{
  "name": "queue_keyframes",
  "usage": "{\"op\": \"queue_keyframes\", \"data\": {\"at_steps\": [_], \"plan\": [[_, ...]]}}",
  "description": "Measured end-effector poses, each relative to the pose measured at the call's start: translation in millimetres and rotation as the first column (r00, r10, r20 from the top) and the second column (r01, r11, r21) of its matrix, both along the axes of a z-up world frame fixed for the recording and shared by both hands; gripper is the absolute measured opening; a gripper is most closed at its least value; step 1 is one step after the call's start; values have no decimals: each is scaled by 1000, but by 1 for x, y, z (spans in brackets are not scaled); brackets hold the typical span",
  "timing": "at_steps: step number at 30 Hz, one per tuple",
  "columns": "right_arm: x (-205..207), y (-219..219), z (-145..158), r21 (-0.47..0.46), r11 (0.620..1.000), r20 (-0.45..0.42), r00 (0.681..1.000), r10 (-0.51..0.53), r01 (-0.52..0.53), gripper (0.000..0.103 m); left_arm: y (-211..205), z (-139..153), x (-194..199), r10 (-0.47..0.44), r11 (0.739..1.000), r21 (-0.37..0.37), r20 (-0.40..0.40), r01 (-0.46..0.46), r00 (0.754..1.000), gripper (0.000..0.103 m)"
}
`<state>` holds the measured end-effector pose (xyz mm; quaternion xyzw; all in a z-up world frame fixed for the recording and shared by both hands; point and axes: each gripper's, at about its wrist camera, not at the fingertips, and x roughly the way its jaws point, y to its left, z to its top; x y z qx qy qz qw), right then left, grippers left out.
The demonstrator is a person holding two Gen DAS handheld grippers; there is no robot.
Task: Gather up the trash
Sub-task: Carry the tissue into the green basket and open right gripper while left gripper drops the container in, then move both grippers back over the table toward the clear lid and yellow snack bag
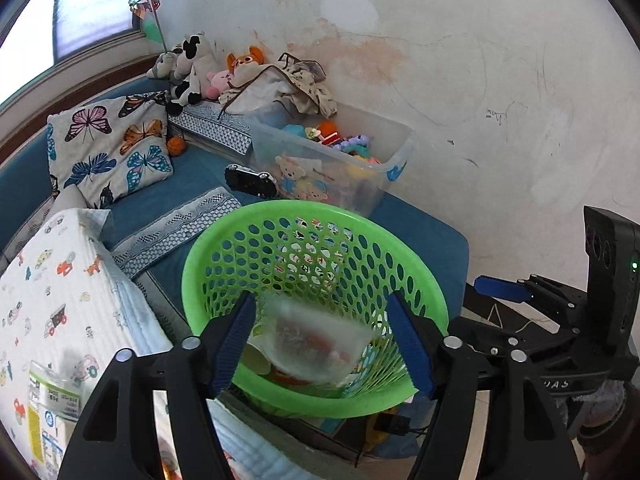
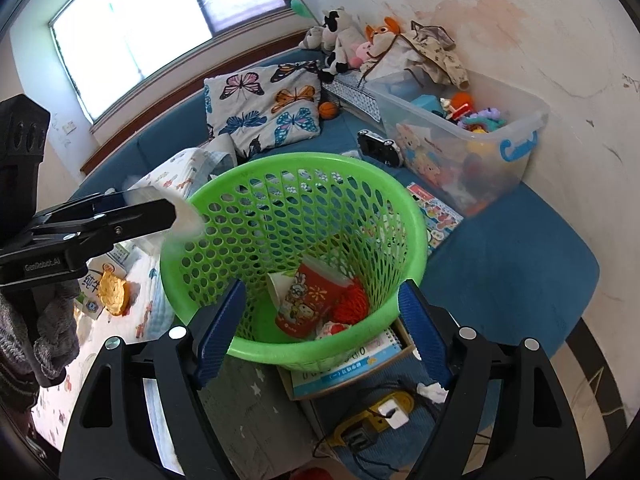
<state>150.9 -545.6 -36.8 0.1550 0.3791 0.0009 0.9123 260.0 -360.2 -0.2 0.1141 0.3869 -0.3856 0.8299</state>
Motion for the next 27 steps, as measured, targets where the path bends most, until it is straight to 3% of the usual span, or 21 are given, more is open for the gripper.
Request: {"op": "queue_keyframes", "data": {"at_steps": [8, 19, 27], "plan": [[-3, 8, 2, 10, 1000, 9, 1000, 15, -15, 78, 12, 3, -6, 1, 999, -42, -14, -1, 1000, 74], [-18, 56, 16, 1, 995, 44, 994, 104, -104, 79, 99, 24, -41, 97, 992, -88, 41, -93, 994, 74], [-22, 102, 21, -10, 983, 53, 981, 186, -186, 79, 175, 26, -67, 214, 975, -85, 85, -207, 973, 74]]}}
